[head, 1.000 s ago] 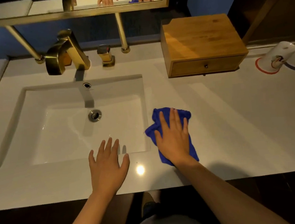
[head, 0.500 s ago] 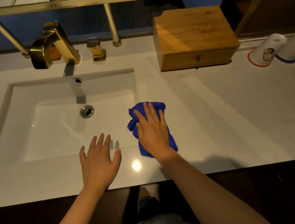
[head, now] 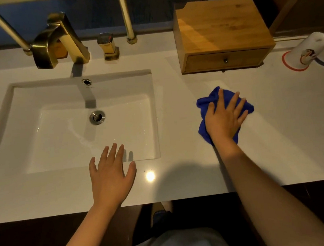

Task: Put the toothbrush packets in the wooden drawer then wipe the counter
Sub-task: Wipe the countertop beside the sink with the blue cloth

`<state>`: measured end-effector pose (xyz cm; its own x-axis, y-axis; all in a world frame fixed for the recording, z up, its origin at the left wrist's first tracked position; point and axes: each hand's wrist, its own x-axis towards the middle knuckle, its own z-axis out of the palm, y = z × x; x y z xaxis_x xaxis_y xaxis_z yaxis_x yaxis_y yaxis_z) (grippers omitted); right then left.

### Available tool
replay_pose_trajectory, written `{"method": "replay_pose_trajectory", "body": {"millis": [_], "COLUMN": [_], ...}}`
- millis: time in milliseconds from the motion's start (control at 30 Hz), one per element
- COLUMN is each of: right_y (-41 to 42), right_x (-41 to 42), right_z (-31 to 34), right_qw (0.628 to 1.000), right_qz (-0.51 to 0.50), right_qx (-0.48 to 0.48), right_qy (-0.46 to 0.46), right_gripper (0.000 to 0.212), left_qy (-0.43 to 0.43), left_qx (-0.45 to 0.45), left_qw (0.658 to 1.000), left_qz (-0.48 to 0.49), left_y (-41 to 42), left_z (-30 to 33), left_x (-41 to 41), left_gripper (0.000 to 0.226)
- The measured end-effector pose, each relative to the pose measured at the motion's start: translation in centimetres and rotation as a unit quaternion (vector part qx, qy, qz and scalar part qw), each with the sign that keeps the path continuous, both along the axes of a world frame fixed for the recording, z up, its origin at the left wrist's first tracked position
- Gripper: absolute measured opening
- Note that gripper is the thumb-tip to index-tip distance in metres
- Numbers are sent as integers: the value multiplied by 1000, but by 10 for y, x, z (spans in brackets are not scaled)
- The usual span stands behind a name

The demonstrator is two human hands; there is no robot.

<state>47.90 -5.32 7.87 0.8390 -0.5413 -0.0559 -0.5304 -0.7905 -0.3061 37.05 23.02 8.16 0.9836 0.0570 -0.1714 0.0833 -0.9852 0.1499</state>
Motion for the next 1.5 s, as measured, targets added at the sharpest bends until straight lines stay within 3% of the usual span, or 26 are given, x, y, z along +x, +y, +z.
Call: {"method": "replay_pose_trajectory", "body": {"millis": [200, 400, 633, 733, 800, 867, 967, 1033, 1067, 1167, 1367, 1433, 1500], "right_y": [7, 64, 137, 141, 134, 120, 84, 67, 67, 89, 133, 145, 145], "right_x": [52, 48, 47, 43, 38, 35, 48, 66, 73, 82, 30, 7, -13], "right_z": [2, 2, 2, 14, 21, 24, 16, 6, 2, -4, 8, 18, 33], "right_qw": [992, 971, 944, 926, 892, 869, 918, 970, 978, 967, 933, 916, 887], "right_qz": [116, 239, 326, 308, 246, 163, 115, 153, 182, 251, 345, 336, 260], "right_qx": [-29, -33, 39, 202, 365, 434, 282, 105, 38, -5, 84, 211, 380], "right_qy": [51, -2, -41, -86, -108, -174, -252, -155, -98, -42, -61, -60, -45], "right_gripper": [63, 53, 39, 37, 38, 44, 46, 43, 44, 44, 39, 37, 31], "left_qy": [5, 7, 9, 7, 8, 9, 6, 7, 7, 7, 9, 7, 7], "left_qx": [-3, -4, -3, -8, -10, -8, -7, -8, -9, -10, -5, -4, -1], "left_qw": [1000, 1000, 1000, 1000, 1000, 1000, 1000, 1000, 1000, 1000, 1000, 1000, 1000], "left_qz": [4, 3, 2, 2, 1, -3, 1, 2, 3, 8, 5, 7, 6], "left_y": [1, 1, 2, 2, 1, 2, 2, 2, 2, 3, 3, 2, 0], "left_z": [0, 0, 0, 0, -1, -1, -1, -1, -1, -2, 0, 0, 0], "left_x": [1, 0, 2, 2, 2, 2, 1, 1, 1, 2, 1, 2, 2], "left_gripper": [71, 70, 71, 70, 70, 70, 70, 70, 70, 70, 70, 70, 69]}}
